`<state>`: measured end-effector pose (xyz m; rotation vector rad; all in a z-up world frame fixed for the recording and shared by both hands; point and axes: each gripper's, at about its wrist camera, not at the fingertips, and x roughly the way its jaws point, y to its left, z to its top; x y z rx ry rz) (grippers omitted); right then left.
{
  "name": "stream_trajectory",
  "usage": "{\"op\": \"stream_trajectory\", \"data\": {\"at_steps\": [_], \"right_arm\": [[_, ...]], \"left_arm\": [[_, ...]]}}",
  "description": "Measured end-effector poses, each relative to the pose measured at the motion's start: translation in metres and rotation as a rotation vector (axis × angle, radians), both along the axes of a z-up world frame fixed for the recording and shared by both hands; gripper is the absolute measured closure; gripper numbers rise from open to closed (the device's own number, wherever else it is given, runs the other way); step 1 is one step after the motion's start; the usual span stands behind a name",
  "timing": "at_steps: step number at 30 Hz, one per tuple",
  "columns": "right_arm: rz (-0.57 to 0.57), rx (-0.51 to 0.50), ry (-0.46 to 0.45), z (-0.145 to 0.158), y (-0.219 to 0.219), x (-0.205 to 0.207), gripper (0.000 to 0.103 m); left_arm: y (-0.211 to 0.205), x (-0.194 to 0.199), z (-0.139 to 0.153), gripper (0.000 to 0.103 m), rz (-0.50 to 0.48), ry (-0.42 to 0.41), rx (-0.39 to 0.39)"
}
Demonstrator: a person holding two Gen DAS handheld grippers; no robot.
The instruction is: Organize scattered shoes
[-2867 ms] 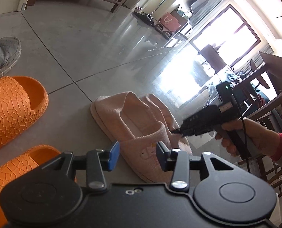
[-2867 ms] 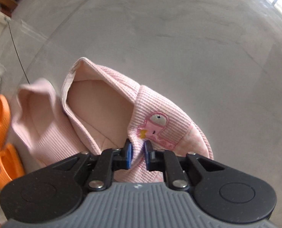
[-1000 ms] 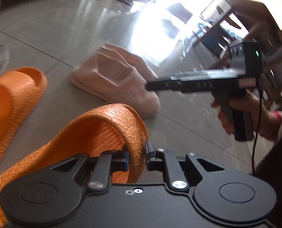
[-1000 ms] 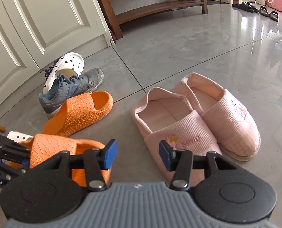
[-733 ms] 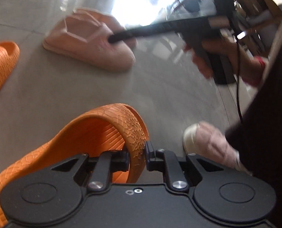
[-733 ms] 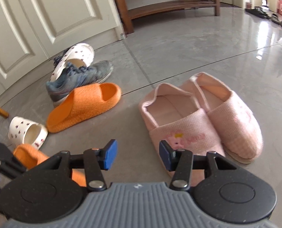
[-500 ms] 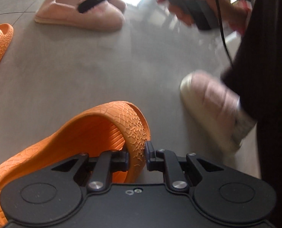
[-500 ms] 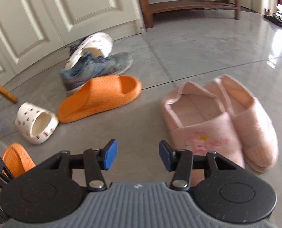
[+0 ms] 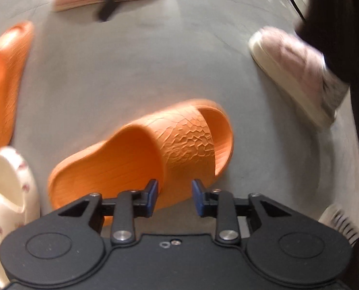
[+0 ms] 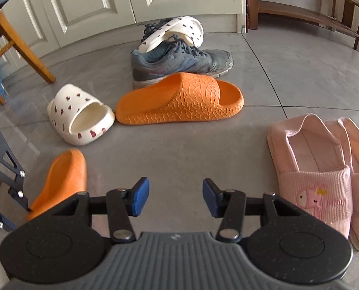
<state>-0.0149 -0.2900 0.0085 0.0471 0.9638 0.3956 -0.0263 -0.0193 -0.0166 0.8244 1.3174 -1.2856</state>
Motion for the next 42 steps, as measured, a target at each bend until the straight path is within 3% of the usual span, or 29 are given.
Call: {"op": "stream_trajectory", "data": {"at_steps": [3, 8, 13, 20, 24, 25, 26, 30, 33, 37, 42], "right_arm": [[-0.028, 0.022, 0.013, -0.002, -0.006, 0.001, 0.05], [-0.077, 0.041, 0.014, -0.002, -0.013, 0.0, 0.05], [-0.12, 0.08, 0.014, 0.001, -0.018, -0.003, 0.05], [-0.152, 0.089, -0.001, 0.002, -0.035, 0.001, 0.05], [-0.165, 0.071, -0.024, 0.005, -0.045, 0.019, 0.05], [-0.174, 0.07, -0.031, 0.006, -0.047, 0.023, 0.05], [-0.186, 0.067, -0.039, 0.007, -0.049, 0.026, 0.05], [-0.243, 0.071, -0.066, 0.015, -0.062, 0.031, 0.05], [-0.285, 0.062, -0.077, 0.018, -0.073, 0.026, 0.05], [-0.323, 0.056, -0.075, 0.023, -0.086, 0.019, 0.05], [-0.333, 0.037, -0.075, 0.03, -0.094, 0.01, 0.05]], "left_arm": [[0.006, 0.023, 0.018, 0.061, 0.141, -0.096, -0.1], [-0.005, 0.087, 0.016, 0.056, 0.56, -0.274, -0.314], [-0.03, 0.15, -0.015, 0.056, 0.856, -0.246, -0.432], [-0.047, 0.191, -0.053, 0.061, 1.028, -0.165, -0.475], [-0.054, 0.195, -0.06, 0.076, 1.02, -0.116, -0.516], [-0.056, 0.196, -0.061, 0.087, 1.005, -0.109, -0.521], [-0.056, 0.197, -0.062, 0.091, 0.992, -0.095, -0.527], [-0.06, 0.189, -0.053, 0.094, 0.885, -0.071, -0.559], [-0.066, 0.164, -0.033, 0.094, 0.707, -0.071, -0.563], [-0.077, 0.121, -0.019, 0.093, 0.462, -0.089, -0.51], [-0.105, 0.059, -0.016, 0.093, 0.157, -0.2, -0.456]]}}
